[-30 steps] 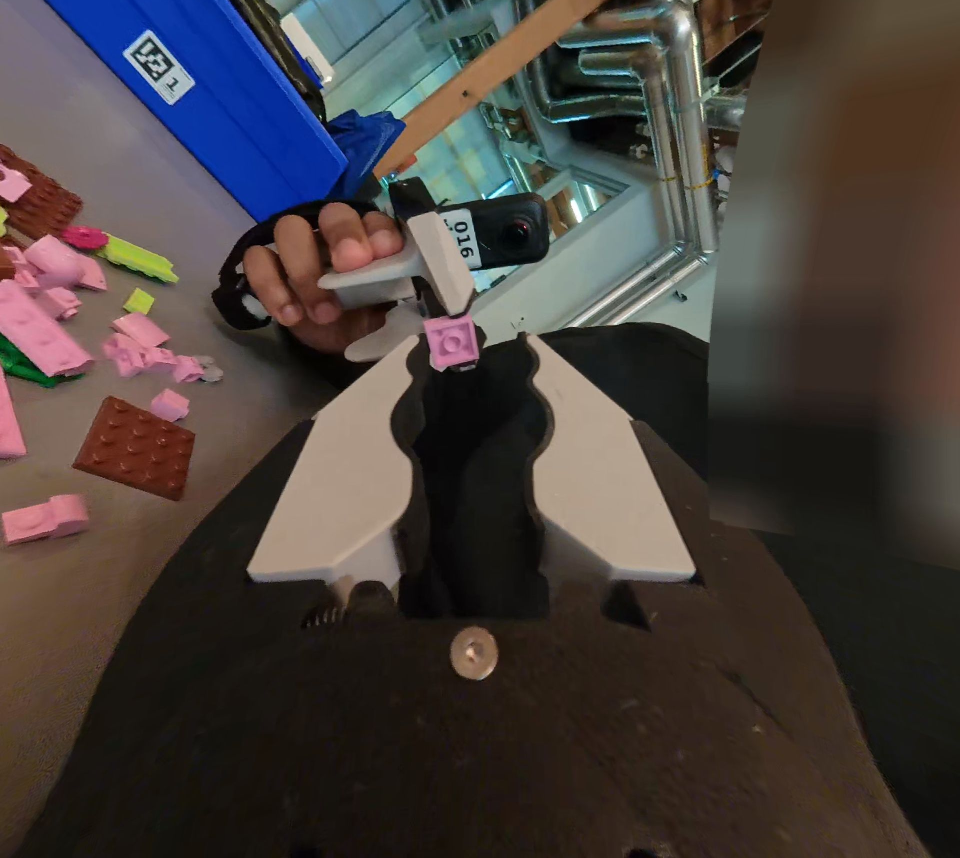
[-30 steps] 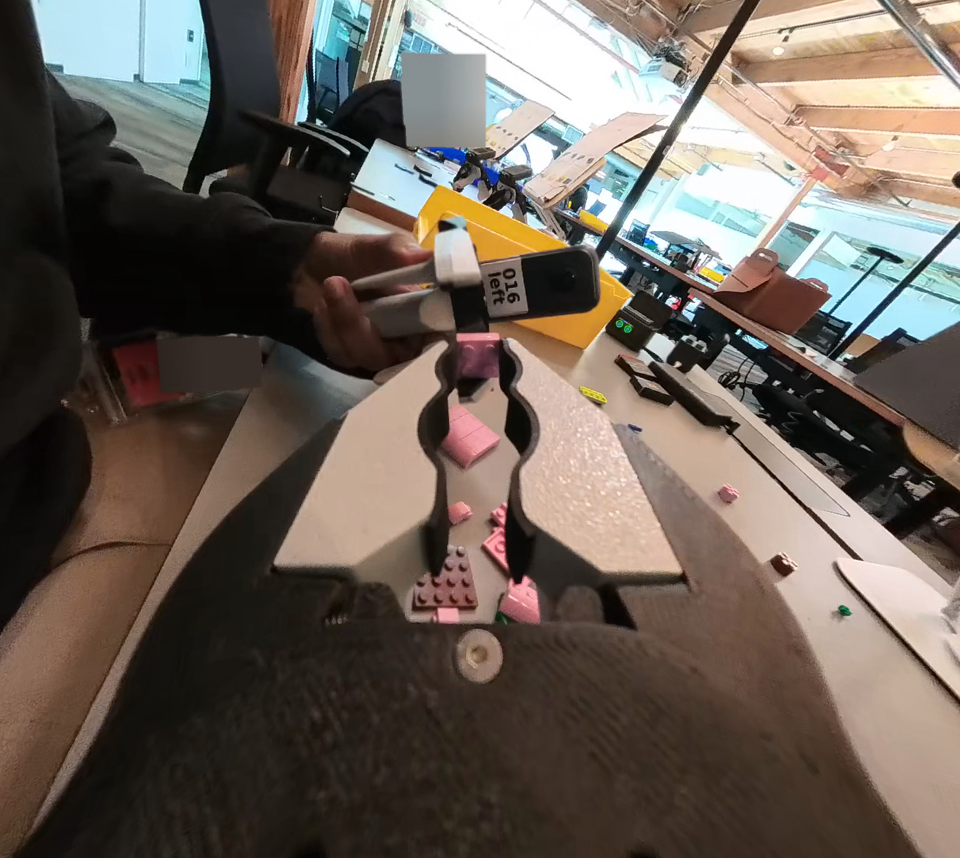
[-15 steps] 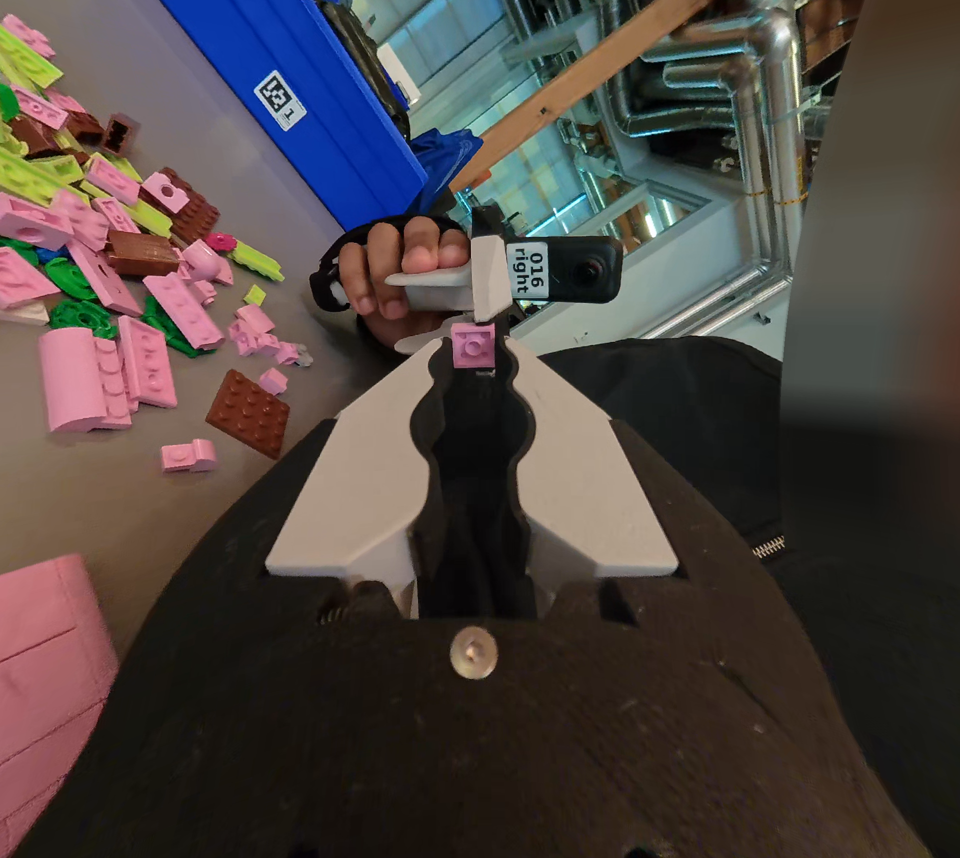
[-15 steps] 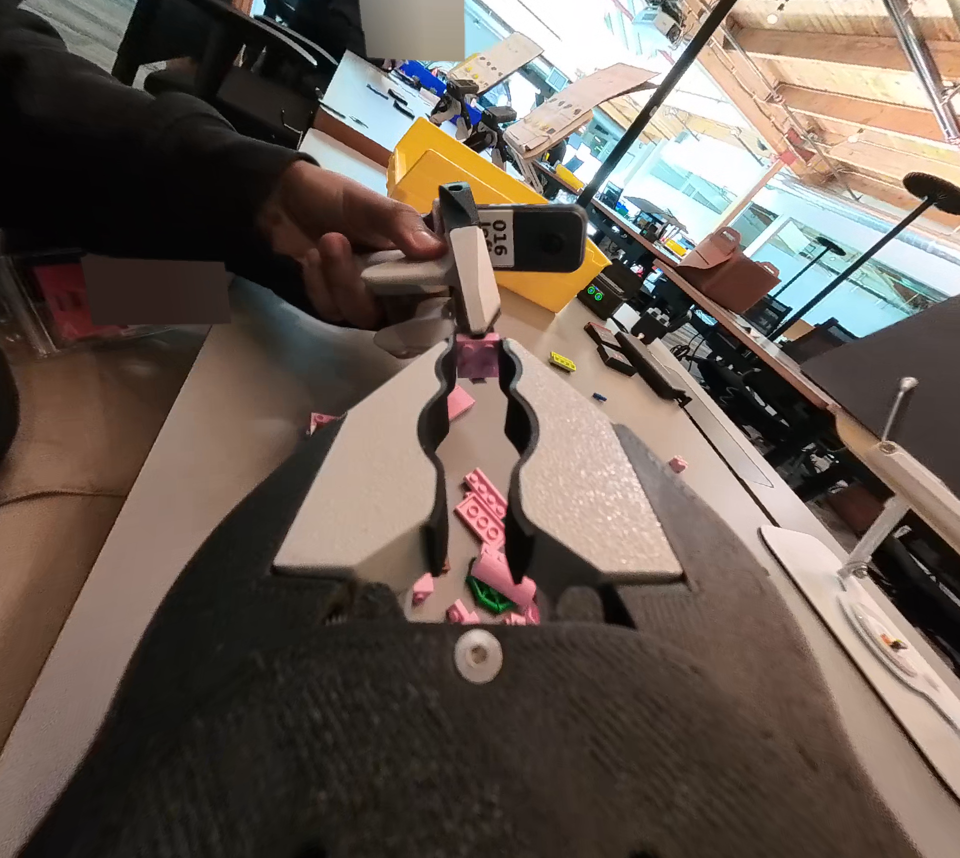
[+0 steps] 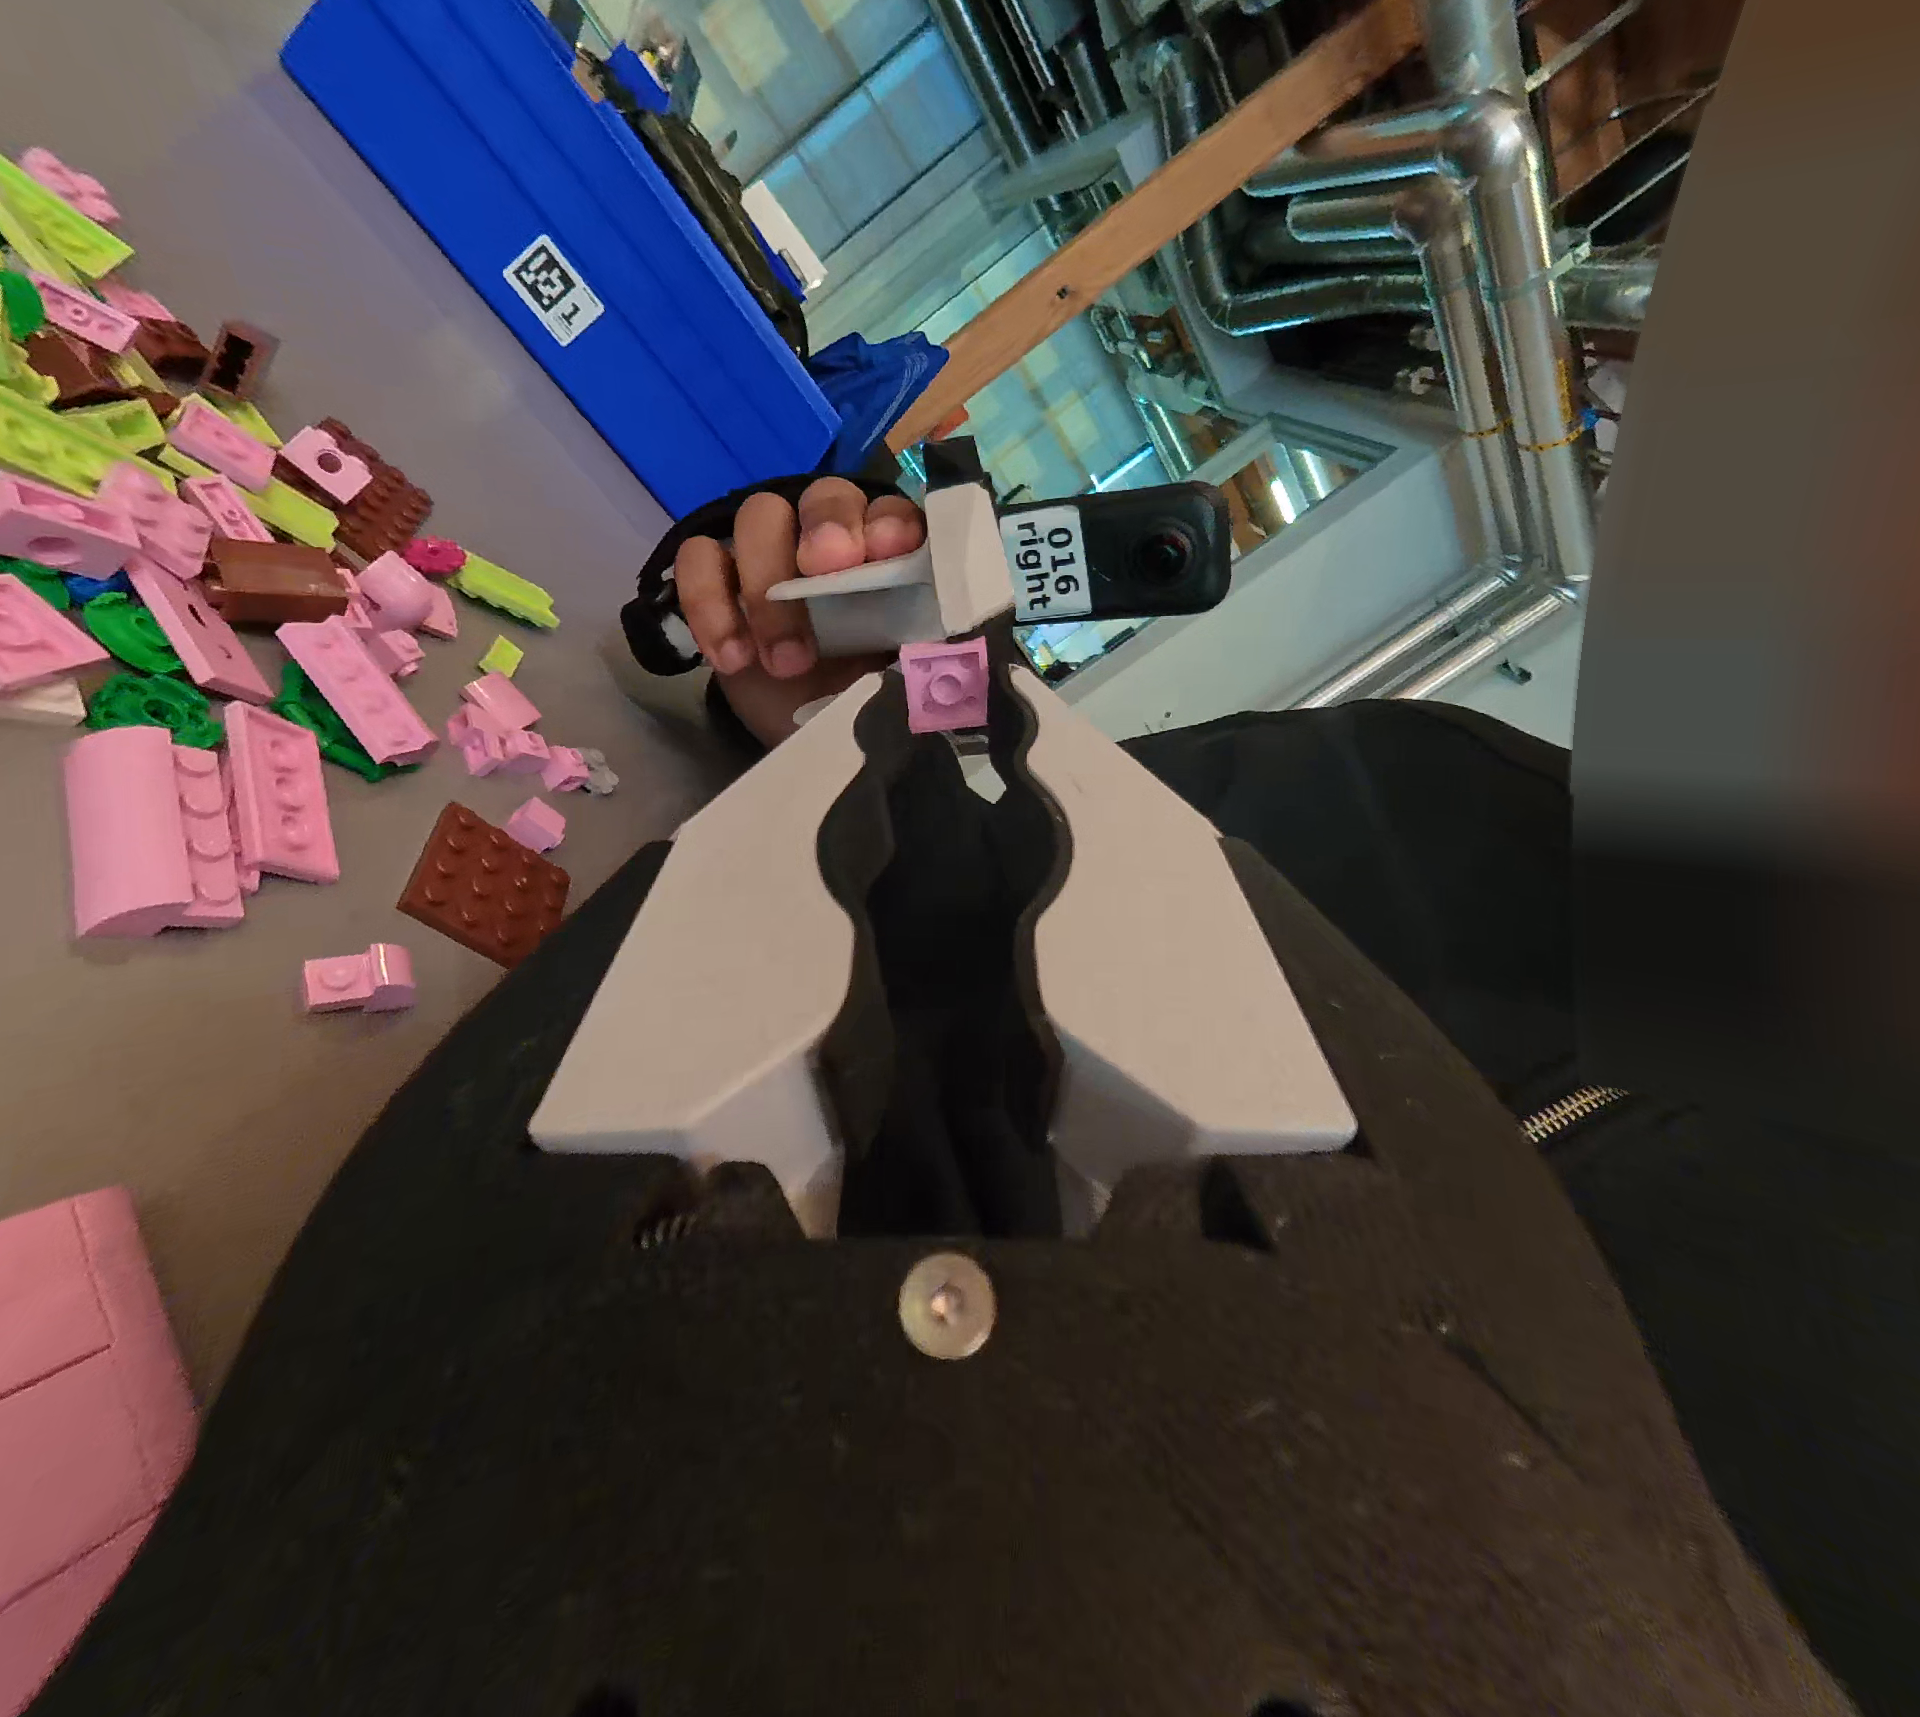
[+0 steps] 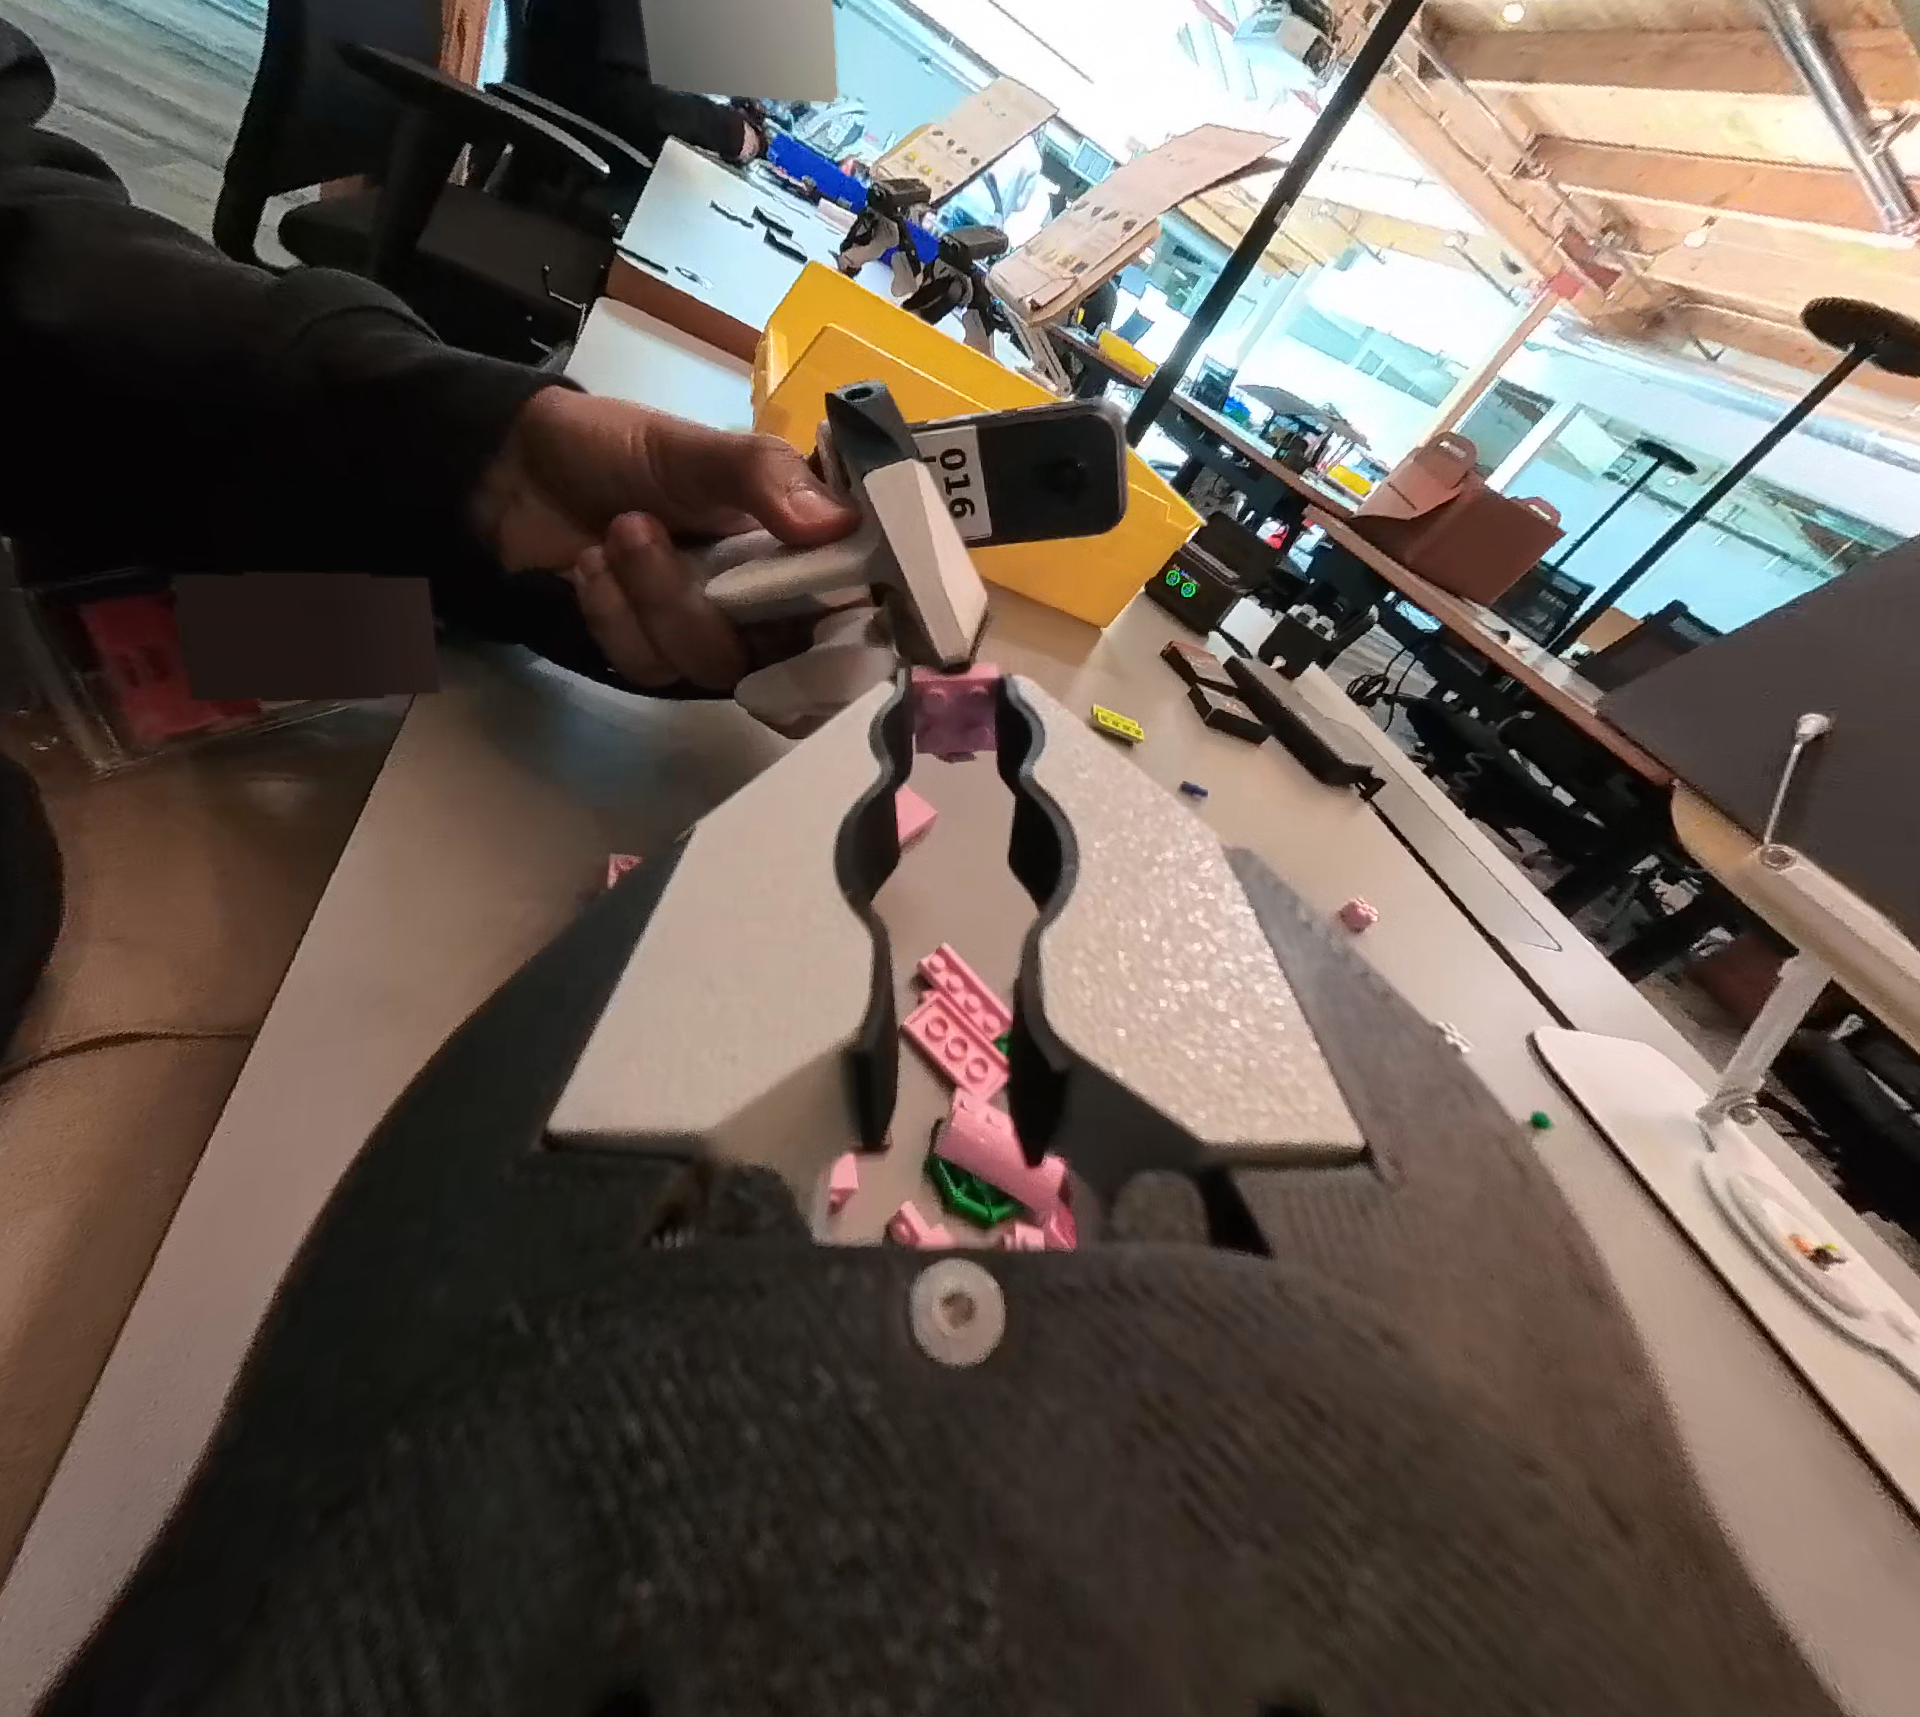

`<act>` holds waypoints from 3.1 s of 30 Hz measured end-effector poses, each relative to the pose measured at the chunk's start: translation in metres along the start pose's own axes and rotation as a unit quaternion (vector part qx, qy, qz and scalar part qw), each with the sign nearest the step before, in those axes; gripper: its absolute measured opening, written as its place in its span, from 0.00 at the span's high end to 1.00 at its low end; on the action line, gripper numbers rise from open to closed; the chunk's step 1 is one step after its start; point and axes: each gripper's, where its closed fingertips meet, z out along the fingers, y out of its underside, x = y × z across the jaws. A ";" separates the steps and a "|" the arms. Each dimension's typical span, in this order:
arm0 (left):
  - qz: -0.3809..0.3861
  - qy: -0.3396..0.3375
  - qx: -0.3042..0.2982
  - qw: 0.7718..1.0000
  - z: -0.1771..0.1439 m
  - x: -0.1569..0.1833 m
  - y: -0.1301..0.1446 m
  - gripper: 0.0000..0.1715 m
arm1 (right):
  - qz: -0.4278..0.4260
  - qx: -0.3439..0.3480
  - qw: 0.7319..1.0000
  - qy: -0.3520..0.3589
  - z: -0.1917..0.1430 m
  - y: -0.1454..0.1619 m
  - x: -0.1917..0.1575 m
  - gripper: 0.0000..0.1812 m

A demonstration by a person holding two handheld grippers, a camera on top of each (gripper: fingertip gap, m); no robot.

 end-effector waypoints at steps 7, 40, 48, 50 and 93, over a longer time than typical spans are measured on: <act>-0.004 0.002 0.015 1.000 -0.008 0.001 -0.007 0.91 | -0.001 -0.006 1.000 0.006 -0.001 0.002 0.003 0.93; 0.439 -0.550 0.032 0.709 -0.099 -0.046 -0.119 0.33 | 0.259 -0.073 0.931 0.249 -0.050 0.066 0.119 0.62; 0.523 -0.606 0.108 0.589 -0.123 -0.010 -0.123 0.69 | 0.077 -0.139 0.932 0.327 -0.055 0.055 0.118 0.72; 0.501 -0.554 0.115 0.655 -0.107 -0.003 -0.116 0.87 | 0.081 -0.148 0.932 0.321 -0.050 0.059 0.115 0.72; 0.390 -0.380 -0.309 0.780 -0.039 -0.070 0.083 0.82 | 0.418 -0.182 0.889 0.037 -0.013 0.049 -0.039 0.94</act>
